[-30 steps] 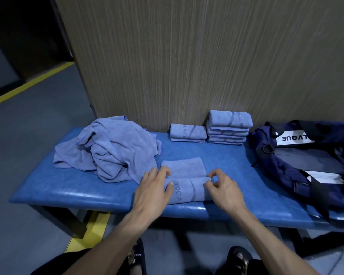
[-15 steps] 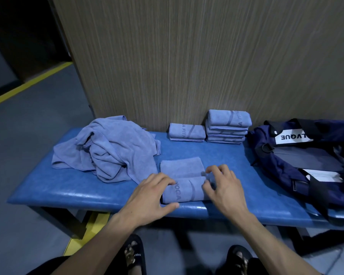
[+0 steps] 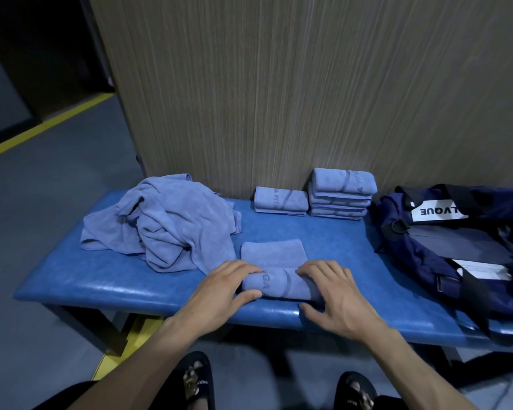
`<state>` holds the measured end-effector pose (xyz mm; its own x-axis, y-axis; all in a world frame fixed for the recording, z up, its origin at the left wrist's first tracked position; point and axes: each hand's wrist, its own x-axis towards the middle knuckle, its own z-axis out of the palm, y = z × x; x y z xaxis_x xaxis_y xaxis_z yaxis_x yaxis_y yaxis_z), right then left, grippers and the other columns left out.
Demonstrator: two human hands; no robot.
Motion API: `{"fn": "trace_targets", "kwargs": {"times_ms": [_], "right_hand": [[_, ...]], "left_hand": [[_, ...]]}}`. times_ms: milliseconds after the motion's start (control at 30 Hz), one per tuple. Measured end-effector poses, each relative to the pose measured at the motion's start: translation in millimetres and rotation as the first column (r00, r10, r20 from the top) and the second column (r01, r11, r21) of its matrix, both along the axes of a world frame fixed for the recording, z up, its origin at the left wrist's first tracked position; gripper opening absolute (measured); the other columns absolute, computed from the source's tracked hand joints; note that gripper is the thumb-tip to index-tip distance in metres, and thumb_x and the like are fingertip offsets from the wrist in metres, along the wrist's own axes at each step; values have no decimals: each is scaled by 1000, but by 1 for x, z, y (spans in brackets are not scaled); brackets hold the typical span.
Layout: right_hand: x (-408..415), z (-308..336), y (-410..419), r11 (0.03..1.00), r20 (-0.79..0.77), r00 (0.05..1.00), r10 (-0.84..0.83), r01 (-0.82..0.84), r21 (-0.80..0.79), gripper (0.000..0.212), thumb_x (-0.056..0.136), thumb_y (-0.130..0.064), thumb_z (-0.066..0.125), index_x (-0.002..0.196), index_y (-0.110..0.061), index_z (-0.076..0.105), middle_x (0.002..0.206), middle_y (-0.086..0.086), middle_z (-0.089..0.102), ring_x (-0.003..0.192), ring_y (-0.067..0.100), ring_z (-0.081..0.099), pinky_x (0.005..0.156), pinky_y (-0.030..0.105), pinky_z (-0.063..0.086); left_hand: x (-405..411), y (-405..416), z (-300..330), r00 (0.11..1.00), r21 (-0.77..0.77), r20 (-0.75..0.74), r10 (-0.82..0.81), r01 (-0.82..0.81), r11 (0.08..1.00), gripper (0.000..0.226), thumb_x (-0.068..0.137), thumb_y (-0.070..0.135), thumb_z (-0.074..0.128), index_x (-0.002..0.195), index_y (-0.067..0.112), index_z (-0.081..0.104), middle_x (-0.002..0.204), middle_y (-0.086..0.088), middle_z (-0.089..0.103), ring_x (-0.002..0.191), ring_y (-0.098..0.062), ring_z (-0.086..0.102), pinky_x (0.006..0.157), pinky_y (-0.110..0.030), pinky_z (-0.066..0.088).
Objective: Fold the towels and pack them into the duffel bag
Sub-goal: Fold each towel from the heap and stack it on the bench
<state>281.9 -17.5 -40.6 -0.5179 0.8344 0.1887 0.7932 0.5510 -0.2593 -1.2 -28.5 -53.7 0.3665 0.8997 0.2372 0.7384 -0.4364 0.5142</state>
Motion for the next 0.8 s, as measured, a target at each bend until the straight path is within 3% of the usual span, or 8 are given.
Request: {"fn": "trace_targets", "kwargs": {"times_ms": [167,333,533,633,700,800], "right_hand": [[4,2,2,1000,-53,999,1,-3,-24,48,71,-38,57,118,-31,53,110,-15,54,105,15,49,88,36,40],[9,5,0,994,-146,989,-19,3,-110,37,73,-38,56,110,-34,57,101,-17,60,94,10,52,86,34,43],[12,13,-3,959,-294,947,-127,41,-282,20,75,-35,54,93,-31,61,85,-14,65,82,8,58,73,26,47],[11,13,0,918,-320,914,-248,117,-378,15,77,-36,52,88,-28,59,77,-7,63,74,12,55,67,29,45],[10,11,3,887,-303,894,-330,184,-423,14,83,-37,52,81,-24,53,74,-2,58,69,14,49,64,34,42],[3,9,8,854,-292,862,-414,257,-452,32,95,-40,52,75,-16,44,70,-3,49,67,14,44,63,35,37]], "left_hand": [[-2,-2,7,995,-70,98,-7,14,997,42,95,53,60,131,32,56,125,20,59,117,2,52,104,-22,40],[-2,-8,8,999,-131,33,-34,38,991,63,84,53,74,138,34,47,133,25,51,123,8,45,106,-14,34],[4,-6,4,981,-239,173,86,-43,970,29,90,56,64,106,33,59,90,18,65,80,0,58,79,-25,50],[11,-2,3,944,-300,270,191,-106,948,38,89,63,58,94,26,61,84,10,68,77,-8,60,78,-31,52],[17,2,3,928,-334,269,259,-163,928,37,95,55,57,82,20,58,72,9,62,67,-5,53,73,-31,48],[24,9,5,910,-361,196,365,-279,890,46,99,51,53,72,14,49,62,9,47,60,-9,42,64,-38,42]]}}
